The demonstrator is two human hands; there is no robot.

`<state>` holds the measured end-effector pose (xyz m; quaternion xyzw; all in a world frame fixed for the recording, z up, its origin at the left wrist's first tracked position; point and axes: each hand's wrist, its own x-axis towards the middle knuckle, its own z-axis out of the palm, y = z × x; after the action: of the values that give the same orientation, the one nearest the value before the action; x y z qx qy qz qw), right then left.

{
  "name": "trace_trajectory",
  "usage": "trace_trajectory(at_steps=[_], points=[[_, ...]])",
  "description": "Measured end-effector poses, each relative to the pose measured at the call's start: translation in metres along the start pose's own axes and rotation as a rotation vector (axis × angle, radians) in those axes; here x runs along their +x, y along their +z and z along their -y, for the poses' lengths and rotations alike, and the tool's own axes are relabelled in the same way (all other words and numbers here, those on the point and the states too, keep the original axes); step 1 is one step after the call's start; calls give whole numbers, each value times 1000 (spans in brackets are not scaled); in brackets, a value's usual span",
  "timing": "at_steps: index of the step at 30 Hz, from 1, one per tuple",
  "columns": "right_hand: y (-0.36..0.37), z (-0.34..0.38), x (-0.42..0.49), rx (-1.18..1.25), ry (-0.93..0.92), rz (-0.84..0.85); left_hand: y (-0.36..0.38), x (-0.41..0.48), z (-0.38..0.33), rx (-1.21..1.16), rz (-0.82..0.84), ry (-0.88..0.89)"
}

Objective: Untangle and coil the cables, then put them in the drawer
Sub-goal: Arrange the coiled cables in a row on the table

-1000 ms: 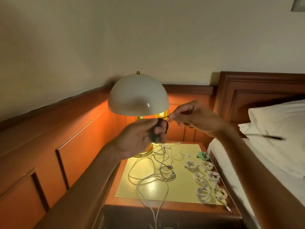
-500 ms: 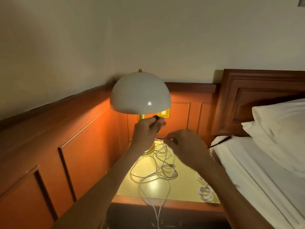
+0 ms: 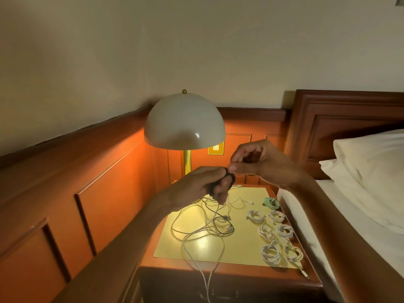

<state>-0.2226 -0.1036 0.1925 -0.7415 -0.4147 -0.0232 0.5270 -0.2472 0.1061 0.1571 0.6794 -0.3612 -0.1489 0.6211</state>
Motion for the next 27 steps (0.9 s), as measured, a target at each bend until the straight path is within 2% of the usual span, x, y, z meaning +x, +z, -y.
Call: trace_trajectory(at_steps=[3,7,10,14,20,24,27], points=[[18,-8,-4,251,45,-138,4,2,3,-197,-84,54],[55,-14,-7,434,102,-439,17,7,8,-504,-267,117],[75,-16,-9,391,134,-609,23,14,9,-713,-420,185],[88,-18,-14,310,155,-681,27,21,10,-842,-560,222],[96,-22,-13,210,160,-708,36,32,9,-779,-777,128],[97,-41,-12,-185,173,-749,37,36,14,-473,-919,13],[102,-49,-10,-279,149,-766,34,39,21,-257,-974,11]])
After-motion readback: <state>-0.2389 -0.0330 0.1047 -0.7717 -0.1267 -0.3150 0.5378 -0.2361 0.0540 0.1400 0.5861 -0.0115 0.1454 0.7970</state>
